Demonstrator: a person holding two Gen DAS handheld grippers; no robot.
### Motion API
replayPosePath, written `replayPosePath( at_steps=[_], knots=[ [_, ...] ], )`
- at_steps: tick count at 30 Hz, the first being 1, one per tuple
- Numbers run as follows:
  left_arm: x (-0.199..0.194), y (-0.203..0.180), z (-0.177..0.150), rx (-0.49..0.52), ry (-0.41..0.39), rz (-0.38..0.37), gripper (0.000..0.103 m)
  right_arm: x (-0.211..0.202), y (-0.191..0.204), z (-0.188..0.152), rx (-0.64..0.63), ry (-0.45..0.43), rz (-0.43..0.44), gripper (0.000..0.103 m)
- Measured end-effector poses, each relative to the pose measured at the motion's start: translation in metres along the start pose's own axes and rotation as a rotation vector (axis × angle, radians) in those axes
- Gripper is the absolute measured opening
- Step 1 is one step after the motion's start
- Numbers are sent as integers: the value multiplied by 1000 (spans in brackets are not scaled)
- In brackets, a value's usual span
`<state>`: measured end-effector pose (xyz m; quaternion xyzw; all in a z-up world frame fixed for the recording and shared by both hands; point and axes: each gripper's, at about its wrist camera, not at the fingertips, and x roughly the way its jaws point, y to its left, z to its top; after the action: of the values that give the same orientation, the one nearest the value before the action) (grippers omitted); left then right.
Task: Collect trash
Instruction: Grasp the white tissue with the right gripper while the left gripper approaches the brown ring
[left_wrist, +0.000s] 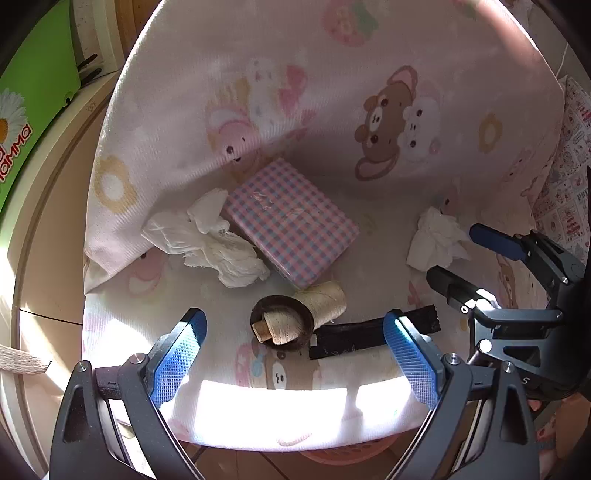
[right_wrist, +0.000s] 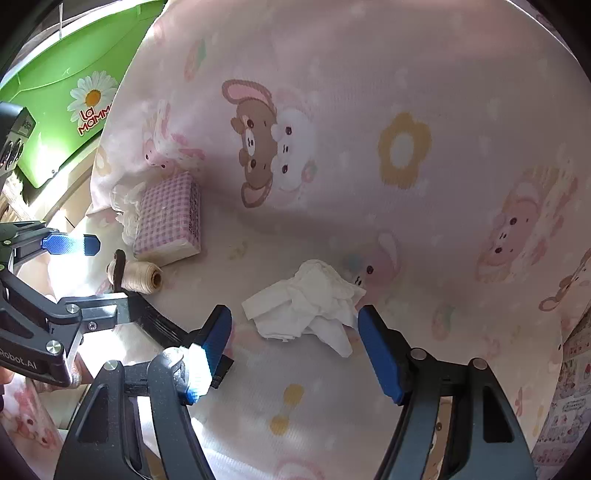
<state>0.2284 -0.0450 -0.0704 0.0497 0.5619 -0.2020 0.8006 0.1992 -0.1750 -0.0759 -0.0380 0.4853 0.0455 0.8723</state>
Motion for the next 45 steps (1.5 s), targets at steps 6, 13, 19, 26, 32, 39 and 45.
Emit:
replayPosePath(
  at_steps=[6, 13, 19, 26, 32, 39, 45],
  knots=[
    [15, 3, 3, -30, 41, -66, 95, -3, 1, 2, -7, 3, 20, 73],
    [18, -1, 9, -6, 23, -55, 51, -3, 1, -1, -22, -2, 8, 73],
    [7, -4, 10, -6, -15, -71, 51, 3, -7, -2, 30, 21, 35, 73],
    [-5, -20, 9, 57, -75, -20, 51, 6, -6, -1, 19, 23, 31, 73],
    [-11, -21, 12, 76, -103, -1, 51, 15, -12, -5, 44, 39, 49, 73],
    [-6, -17, 12, 53, -98, 10, 51, 14, -19, -4, 62, 18, 109, 73],
    [-23, -9, 11, 18, -113, -49, 51, 19, -8, -5, 8, 28, 61, 62]
  ],
)
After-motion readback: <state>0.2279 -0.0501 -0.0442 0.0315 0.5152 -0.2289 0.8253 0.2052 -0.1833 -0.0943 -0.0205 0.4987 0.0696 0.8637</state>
